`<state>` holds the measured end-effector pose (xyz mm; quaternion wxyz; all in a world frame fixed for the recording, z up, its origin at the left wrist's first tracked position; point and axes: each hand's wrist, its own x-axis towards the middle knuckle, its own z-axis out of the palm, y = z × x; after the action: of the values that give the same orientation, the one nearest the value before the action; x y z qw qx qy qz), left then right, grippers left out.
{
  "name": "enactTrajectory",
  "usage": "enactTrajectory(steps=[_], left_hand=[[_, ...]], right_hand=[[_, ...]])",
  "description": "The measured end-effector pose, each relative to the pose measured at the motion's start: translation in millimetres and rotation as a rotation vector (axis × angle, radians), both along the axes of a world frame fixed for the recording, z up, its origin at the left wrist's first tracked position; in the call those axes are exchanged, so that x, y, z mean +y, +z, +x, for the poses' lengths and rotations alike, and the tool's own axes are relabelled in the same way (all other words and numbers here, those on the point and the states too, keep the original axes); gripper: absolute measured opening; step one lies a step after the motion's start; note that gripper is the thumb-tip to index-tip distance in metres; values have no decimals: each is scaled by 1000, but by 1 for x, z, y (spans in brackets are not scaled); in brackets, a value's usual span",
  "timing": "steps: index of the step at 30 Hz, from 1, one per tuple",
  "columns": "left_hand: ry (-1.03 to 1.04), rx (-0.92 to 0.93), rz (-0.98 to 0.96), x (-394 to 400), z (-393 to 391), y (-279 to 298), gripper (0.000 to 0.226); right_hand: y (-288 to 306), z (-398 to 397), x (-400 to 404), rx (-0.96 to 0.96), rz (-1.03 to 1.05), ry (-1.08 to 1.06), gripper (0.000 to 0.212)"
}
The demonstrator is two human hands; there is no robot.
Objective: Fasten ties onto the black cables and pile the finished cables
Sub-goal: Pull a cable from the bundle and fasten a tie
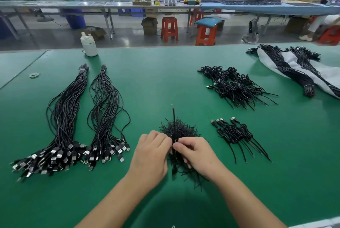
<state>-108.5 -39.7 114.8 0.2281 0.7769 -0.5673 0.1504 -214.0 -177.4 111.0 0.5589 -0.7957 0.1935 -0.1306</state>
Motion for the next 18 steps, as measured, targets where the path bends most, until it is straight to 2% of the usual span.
enactTrajectory(steps=[2,5,8,11,15,18], left_hand=[[-18,-58,-9,0,0,-3,12],[-30,-73,-21,0,-1,-8,9],[-13,71,-66,0,-2,-8,6],[36,250,-90,0,0,-7,7],[96,503,-131,0,5,-8,15],[68,469,-114,-1,4,-6,12]], right_hand=[[-1,2,1,-16,63,-19,9],[-2,1,2,-48,126,-53,16],[0,0,4,-66,116,-23,10],[2,0,3,-57,121,-3,24],[3,-4,2,-64,140,100,31],[2,-3,2,-40,90,37,26]])
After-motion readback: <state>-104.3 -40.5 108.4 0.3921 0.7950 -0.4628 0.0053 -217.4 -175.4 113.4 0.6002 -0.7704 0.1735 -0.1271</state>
